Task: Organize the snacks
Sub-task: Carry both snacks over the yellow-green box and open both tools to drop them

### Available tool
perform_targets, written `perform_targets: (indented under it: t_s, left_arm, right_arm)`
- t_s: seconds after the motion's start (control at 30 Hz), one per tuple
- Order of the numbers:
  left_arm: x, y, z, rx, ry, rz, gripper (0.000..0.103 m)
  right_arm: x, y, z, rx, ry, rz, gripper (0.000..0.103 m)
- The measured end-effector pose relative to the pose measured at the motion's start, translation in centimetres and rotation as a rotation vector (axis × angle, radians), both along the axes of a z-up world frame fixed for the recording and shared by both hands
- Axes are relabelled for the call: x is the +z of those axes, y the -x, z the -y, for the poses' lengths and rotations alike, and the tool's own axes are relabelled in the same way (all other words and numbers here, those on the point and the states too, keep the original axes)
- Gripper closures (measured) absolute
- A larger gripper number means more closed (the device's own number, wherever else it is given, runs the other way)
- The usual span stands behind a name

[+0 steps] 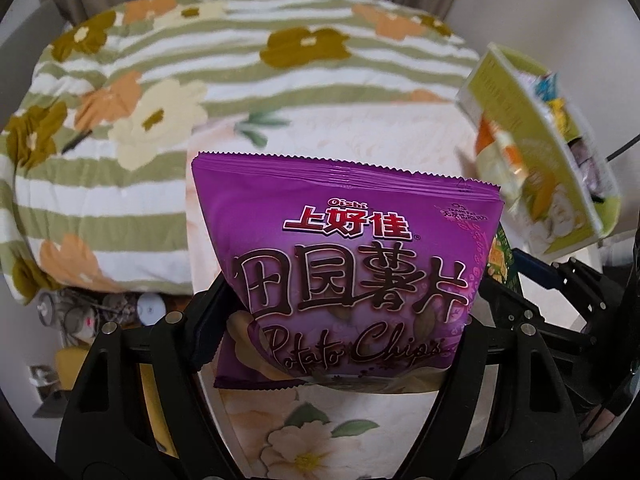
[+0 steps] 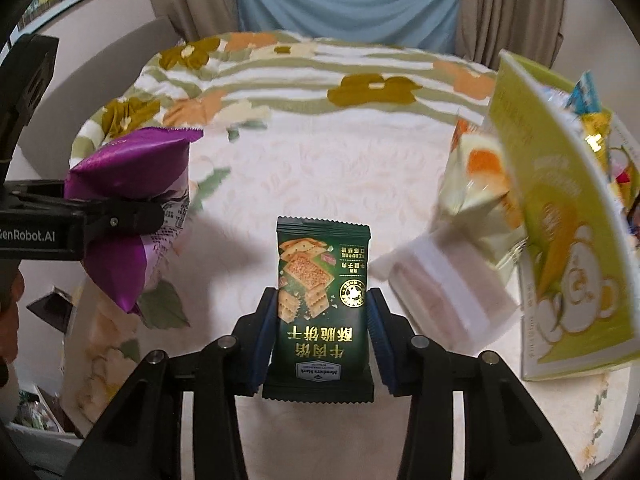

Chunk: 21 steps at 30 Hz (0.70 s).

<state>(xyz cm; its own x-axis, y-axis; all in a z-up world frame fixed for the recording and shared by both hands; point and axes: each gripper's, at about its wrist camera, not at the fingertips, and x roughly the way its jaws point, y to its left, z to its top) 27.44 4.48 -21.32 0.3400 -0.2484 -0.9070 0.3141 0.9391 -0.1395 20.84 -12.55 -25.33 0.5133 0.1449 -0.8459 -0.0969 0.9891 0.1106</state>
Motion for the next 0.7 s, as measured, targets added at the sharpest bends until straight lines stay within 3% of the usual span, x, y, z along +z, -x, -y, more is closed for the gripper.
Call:
perform_targets:
  t_s: [0.37,0.7]
  left_arm:
    - [7.7,-0.1,4.2,-0.094,0.113,0.128,0.026]
    - [12.7,1.7,15.6,-0.127,0.161,0.221,0.026]
  right_arm:
    - [9.0,2.2,3.1,-0.110,-0.052,0.140,0.063]
    - [13.9,4.0,13.6,-0.177,-0.067,0.231,0.063]
